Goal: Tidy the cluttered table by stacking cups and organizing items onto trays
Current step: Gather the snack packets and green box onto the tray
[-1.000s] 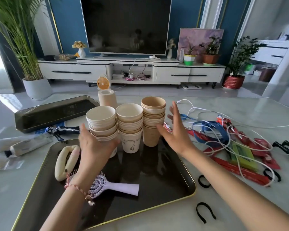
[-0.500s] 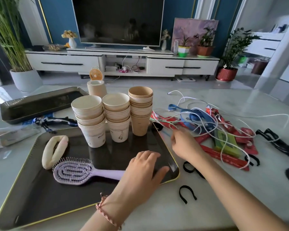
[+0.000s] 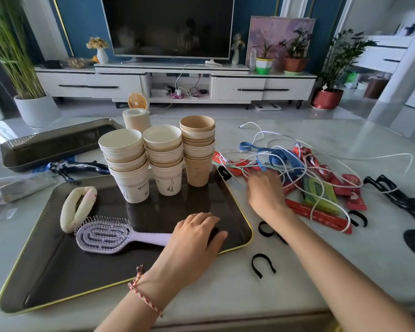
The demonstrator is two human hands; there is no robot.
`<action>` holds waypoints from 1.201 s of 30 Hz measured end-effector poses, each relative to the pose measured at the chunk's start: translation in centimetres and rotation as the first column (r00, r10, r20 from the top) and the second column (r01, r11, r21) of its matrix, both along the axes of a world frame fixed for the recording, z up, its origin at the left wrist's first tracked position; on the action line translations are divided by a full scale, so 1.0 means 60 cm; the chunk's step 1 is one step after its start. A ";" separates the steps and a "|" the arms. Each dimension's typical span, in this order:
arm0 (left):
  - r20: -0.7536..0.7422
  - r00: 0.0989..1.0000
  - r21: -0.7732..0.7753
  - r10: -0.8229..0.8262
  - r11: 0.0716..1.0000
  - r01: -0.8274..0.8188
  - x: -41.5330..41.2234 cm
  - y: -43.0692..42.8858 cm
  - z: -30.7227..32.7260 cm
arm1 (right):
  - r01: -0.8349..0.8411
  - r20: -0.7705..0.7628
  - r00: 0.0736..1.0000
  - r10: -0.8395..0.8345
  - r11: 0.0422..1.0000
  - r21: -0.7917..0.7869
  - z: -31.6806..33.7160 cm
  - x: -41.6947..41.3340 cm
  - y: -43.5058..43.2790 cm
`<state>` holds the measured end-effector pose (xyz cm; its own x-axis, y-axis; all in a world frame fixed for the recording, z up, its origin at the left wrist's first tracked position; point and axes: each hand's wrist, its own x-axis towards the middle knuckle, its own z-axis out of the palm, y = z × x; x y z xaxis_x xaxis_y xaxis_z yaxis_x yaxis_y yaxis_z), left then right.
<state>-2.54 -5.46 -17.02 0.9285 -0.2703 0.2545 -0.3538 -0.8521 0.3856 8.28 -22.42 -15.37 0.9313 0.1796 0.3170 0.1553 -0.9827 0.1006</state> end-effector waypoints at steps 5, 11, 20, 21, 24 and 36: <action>0.025 1.000 -0.066 0.001 0.998 0.001 -0.012 0.013 0.017 | 0.085 -0.154 0.988 -0.015 0.886 0.456 0.084 -0.034 -0.059; -0.071 0.952 0.050 0.297 0.954 -0.294 -0.014 0.046 0.038 | -0.149 -0.194 0.933 0.302 0.819 0.555 0.096 -0.092 0.000; -0.213 0.897 0.214 0.387 0.914 -0.344 -0.020 0.056 0.041 | -0.240 -0.158 0.946 0.283 0.939 0.245 0.069 -0.128 0.058; -0.190 0.915 0.189 0.357 0.927 -0.323 -0.017 0.051 0.038 | -0.250 -0.134 0.949 0.285 0.941 0.230 0.068 -0.131 0.060; -0.181 0.951 0.092 0.252 0.967 -0.238 -0.005 0.036 0.031 | -0.250 -0.130 0.951 0.282 0.943 0.220 0.052 -0.134 0.069; -0.212 0.966 0.087 0.149 0.987 -0.133 0.009 -0.013 0.012 | 0.134 -0.272 0.959 0.073 0.732 0.668 -0.027 0.001 0.037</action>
